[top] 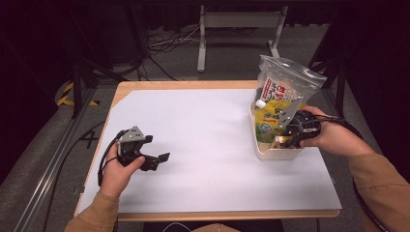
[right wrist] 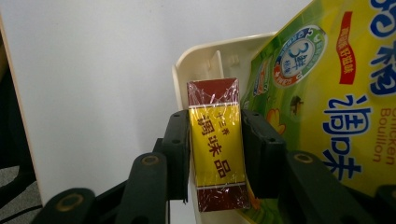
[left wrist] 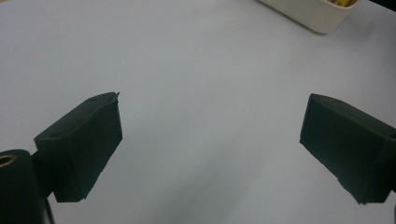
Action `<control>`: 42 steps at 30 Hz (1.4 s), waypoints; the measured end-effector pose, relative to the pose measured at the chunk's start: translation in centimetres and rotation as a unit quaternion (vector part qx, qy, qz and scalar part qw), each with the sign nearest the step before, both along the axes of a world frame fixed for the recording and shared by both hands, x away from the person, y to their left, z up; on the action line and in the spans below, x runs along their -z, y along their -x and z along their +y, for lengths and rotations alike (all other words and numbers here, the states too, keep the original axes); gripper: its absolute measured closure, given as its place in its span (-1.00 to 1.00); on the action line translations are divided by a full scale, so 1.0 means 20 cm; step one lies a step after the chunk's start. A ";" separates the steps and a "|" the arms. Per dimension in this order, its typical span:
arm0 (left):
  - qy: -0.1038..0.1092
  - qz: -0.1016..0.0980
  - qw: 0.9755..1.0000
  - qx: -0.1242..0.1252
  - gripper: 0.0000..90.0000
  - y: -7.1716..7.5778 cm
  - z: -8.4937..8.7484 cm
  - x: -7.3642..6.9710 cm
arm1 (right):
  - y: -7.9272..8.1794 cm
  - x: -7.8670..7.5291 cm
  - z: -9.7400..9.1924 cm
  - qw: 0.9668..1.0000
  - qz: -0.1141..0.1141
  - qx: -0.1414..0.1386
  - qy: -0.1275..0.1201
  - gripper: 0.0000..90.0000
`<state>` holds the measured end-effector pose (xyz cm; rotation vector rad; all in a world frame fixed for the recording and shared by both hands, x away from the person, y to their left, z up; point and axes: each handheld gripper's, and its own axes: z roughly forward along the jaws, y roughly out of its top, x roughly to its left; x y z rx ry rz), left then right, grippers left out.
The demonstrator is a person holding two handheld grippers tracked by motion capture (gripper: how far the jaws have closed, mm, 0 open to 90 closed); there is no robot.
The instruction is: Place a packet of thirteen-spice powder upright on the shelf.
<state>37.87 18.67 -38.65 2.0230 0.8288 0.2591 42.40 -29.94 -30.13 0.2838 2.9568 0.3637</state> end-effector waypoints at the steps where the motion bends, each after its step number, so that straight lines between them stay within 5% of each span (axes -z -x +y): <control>1: 0.000 0.000 1.000 0.000 -0.86 0.00 0.00 0.00 | 0.00 0.00 0.00 1.000 -0.001 0.001 -0.002 0.42; 12: -0.009 -0.002 1.000 0.002 -0.86 0.00 0.00 0.00 | 0.03 -0.04 -0.03 0.999 -0.015 0.021 -0.041 0.17; 20: -0.016 -0.006 1.000 0.008 -0.87 0.05 0.00 0.00 | 0.11 -0.09 -0.04 0.992 -0.053 0.030 -0.113 -0.05; 24: -0.017 -0.012 1.000 0.007 -0.87 0.08 0.02 0.01 | 0.16 -0.11 -0.04 0.984 -0.075 0.044 -0.158 -0.14; 28: -0.014 -0.010 1.000 0.006 -0.87 0.10 0.04 0.03 | 0.24 -0.12 -0.07 0.967 -0.099 0.071 -0.222 -0.20; 30: -0.012 -0.006 1.000 0.004 -0.87 0.11 0.05 0.03 | 0.26 -0.12 -0.08 0.965 -0.101 0.074 -0.232 -0.20; 34: -0.012 -0.008 1.000 0.001 -0.87 0.13 0.08 0.05 | 0.33 -0.09 -0.11 0.950 -0.114 0.103 -0.271 -0.23; 38: -0.015 -0.008 1.000 0.002 -0.87 0.16 0.10 0.07 | 0.39 -0.03 -0.15 0.939 -0.122 0.139 -0.291 -0.26; 39: -0.011 -0.004 1.000 -0.003 -0.87 0.17 0.10 0.07 | 0.41 -0.01 -0.17 0.933 -0.128 0.158 -0.298 -0.26; 40: -0.011 -0.004 1.000 -0.003 -0.87 0.17 0.10 0.07 | 0.41 -0.01 -0.17 0.933 -0.128 0.158 -0.298 -0.26; 42: -0.011 -0.003 1.000 -0.001 -0.87 0.17 0.11 0.08 | 0.44 0.03 -0.19 0.925 -0.138 0.181 -0.305 -0.25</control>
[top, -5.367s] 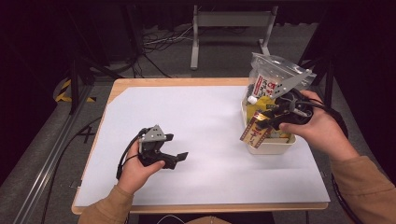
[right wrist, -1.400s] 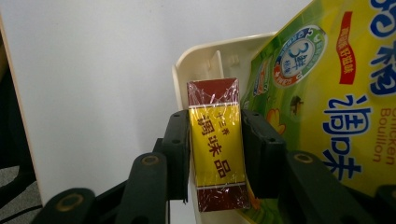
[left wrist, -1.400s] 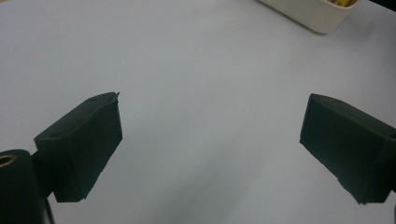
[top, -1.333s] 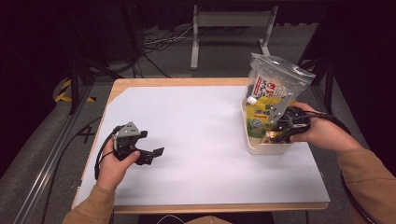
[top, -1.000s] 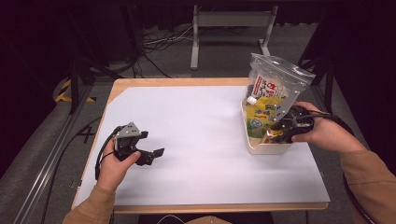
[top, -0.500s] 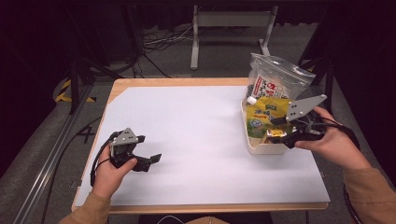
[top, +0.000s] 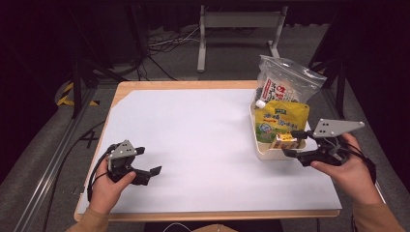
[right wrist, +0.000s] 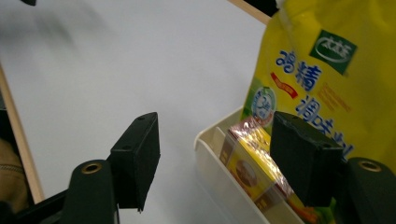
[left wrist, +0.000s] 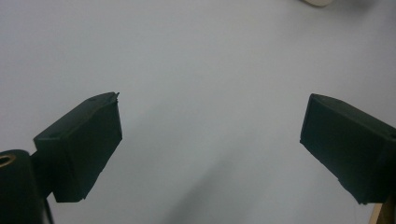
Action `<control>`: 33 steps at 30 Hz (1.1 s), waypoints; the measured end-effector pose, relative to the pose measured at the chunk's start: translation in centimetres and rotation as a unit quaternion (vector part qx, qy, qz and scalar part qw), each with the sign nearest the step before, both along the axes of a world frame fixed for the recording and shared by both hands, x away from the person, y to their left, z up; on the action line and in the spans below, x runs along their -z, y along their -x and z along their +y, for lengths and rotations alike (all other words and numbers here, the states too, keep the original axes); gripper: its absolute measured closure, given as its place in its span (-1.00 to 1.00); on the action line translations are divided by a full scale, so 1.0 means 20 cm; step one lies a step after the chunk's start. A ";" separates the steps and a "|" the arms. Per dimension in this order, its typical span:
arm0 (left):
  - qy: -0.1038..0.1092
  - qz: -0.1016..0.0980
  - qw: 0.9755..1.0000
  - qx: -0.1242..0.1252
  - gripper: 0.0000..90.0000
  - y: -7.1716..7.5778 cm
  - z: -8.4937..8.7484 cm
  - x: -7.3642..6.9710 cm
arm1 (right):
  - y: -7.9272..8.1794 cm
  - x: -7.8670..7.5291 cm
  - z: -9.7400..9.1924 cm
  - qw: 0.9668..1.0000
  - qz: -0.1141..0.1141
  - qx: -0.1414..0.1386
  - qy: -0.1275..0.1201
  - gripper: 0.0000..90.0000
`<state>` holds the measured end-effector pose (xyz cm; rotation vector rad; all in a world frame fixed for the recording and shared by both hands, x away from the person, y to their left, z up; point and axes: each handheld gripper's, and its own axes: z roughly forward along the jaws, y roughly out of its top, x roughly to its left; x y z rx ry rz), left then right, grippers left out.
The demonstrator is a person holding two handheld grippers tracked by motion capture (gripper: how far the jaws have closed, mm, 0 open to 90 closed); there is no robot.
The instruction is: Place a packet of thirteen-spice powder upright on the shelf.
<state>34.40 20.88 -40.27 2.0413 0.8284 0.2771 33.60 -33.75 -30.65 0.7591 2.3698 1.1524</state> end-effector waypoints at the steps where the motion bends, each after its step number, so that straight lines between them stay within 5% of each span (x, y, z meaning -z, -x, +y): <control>1: 0.000 0.001 1.000 -0.001 -0.87 0.01 0.01 0.01 | 0.01 0.01 -0.01 1.000 0.000 0.006 -0.005 -0.25; 15: 0.013 -0.014 1.000 -0.004 -0.88 0.07 0.08 0.03 | 0.12 0.23 -0.06 0.996 0.006 0.069 -0.058 -0.24; 33: 0.031 -0.032 0.999 0.015 -0.89 0.10 0.13 0.11 | 0.08 0.54 -0.05 0.994 0.018 0.091 -0.051 -0.26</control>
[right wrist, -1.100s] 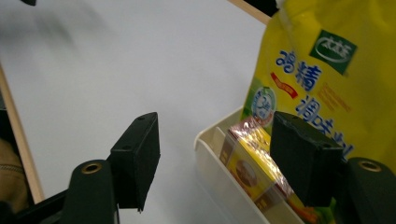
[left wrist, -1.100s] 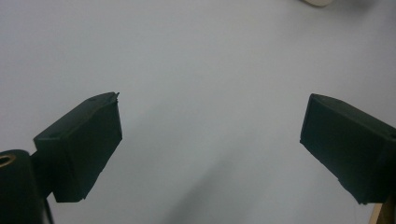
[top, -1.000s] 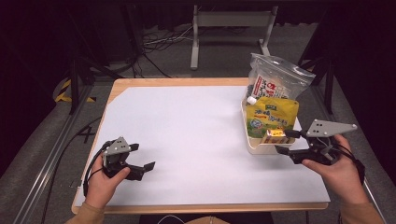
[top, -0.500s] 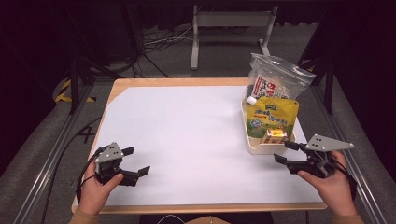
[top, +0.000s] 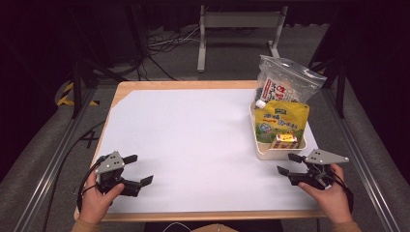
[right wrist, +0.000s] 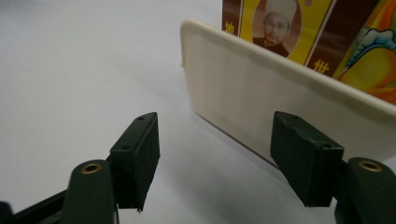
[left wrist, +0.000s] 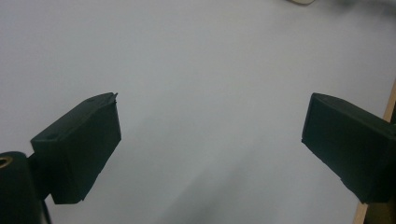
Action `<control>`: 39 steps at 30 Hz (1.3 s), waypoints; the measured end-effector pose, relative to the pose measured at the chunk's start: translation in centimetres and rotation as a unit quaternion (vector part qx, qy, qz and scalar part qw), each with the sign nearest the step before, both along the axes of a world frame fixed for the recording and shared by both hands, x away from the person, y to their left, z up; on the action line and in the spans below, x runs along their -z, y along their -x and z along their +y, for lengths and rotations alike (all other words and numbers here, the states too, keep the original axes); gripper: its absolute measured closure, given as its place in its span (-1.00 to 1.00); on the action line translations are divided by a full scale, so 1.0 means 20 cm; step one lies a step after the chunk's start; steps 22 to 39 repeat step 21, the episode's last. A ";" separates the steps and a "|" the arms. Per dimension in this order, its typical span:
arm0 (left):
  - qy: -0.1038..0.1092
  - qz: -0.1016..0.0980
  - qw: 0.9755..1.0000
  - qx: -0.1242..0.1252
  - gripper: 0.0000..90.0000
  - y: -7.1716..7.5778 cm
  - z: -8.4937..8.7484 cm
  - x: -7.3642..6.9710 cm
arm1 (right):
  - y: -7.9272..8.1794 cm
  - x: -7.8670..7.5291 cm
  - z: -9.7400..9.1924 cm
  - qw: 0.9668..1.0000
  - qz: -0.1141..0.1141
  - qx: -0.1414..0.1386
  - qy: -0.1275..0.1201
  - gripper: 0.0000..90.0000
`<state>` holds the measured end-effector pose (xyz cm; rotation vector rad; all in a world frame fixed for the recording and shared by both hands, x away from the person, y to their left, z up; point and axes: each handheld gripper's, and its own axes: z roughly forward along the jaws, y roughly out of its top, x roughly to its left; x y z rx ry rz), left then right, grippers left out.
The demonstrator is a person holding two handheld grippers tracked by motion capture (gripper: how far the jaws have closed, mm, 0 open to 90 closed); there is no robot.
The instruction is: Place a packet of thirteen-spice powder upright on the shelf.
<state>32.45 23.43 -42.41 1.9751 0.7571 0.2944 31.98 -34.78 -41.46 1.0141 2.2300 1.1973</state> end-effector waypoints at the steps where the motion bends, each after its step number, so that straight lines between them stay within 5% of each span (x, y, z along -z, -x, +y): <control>1: 0.000 0.000 1.000 0.000 -0.89 0.00 0.00 0.00 | 0.00 0.00 0.00 1.000 0.000 0.000 0.000 -0.26; 11: -0.003 0.002 1.000 -0.003 -0.89 -0.02 0.02 0.04 | -0.02 0.09 0.02 1.000 0.011 0.006 0.016 -0.30; 21: -0.011 0.012 1.000 -0.003 -0.94 -0.03 0.00 0.07 | -0.02 0.07 0.02 1.000 0.003 -0.017 0.007 -0.18; 39: -0.011 0.012 1.000 -0.003 -0.94 -0.03 0.00 0.07 | -0.02 0.07 0.02 1.000 0.003 -0.017 0.007 -0.18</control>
